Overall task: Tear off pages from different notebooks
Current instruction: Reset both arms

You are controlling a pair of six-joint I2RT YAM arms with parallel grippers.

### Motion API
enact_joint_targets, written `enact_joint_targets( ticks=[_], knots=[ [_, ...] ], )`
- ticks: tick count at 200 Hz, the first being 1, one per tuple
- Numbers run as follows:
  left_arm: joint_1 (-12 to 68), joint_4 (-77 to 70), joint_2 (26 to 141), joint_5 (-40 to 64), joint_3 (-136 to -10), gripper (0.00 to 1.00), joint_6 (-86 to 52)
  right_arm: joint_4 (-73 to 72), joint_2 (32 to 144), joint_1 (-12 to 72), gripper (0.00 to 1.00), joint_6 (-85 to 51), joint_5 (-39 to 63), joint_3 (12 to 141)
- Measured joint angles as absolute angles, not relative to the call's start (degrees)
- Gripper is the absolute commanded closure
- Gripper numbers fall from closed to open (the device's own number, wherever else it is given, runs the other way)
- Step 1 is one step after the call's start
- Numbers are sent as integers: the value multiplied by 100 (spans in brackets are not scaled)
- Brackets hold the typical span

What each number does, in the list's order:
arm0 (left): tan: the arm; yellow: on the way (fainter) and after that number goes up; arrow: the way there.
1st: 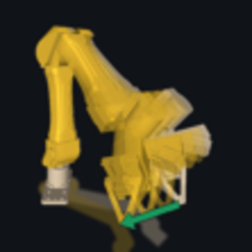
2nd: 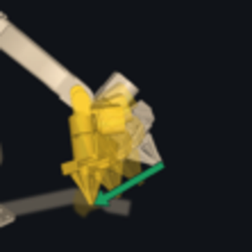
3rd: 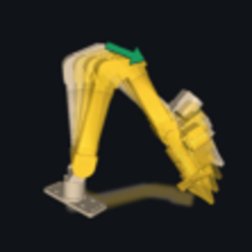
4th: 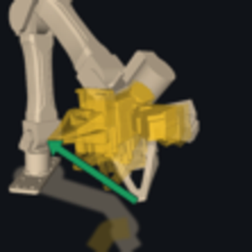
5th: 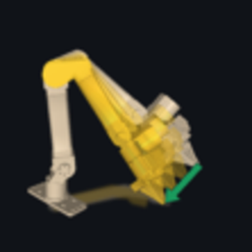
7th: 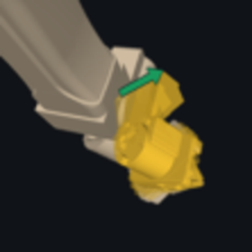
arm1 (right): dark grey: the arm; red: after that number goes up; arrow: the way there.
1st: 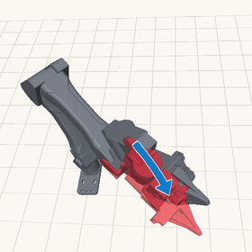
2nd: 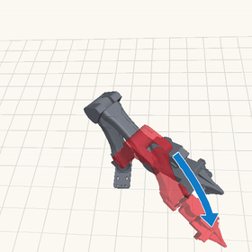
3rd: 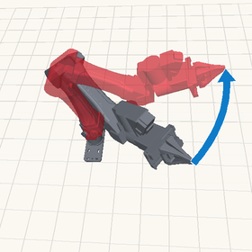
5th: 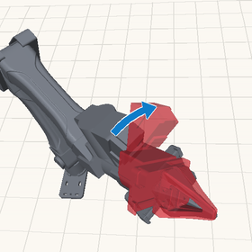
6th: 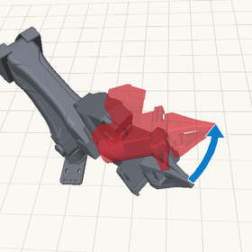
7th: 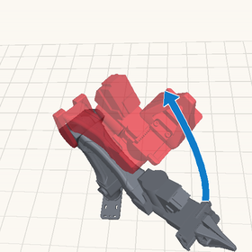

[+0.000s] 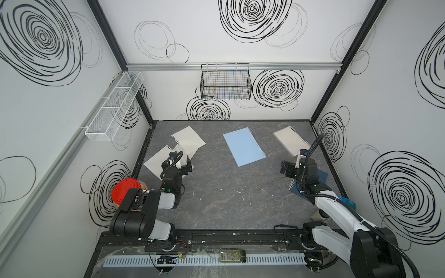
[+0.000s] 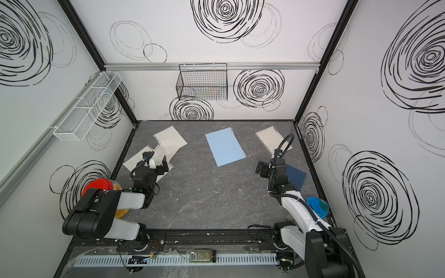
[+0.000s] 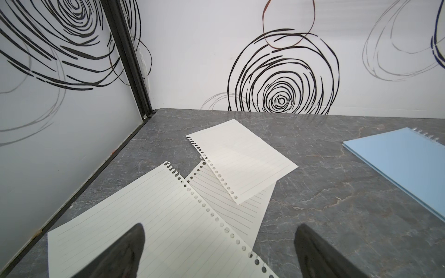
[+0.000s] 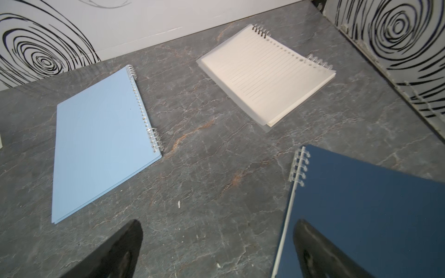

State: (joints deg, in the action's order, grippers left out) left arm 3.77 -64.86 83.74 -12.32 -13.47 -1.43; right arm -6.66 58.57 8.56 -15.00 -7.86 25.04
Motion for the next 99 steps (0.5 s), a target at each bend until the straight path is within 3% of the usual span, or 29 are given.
enact_joint_targets(
  ticks=[37, 99],
  knots=[
    [377, -6486, 8374, -1251, -1347, 1, -141, -1146, 5354, 683, 0, -1105, -683, 2117],
    [377, -6486, 8374, -1275, -1347, 1, -137, -3100, 4434, 504, 0, -434, -768, 362]
  ],
)
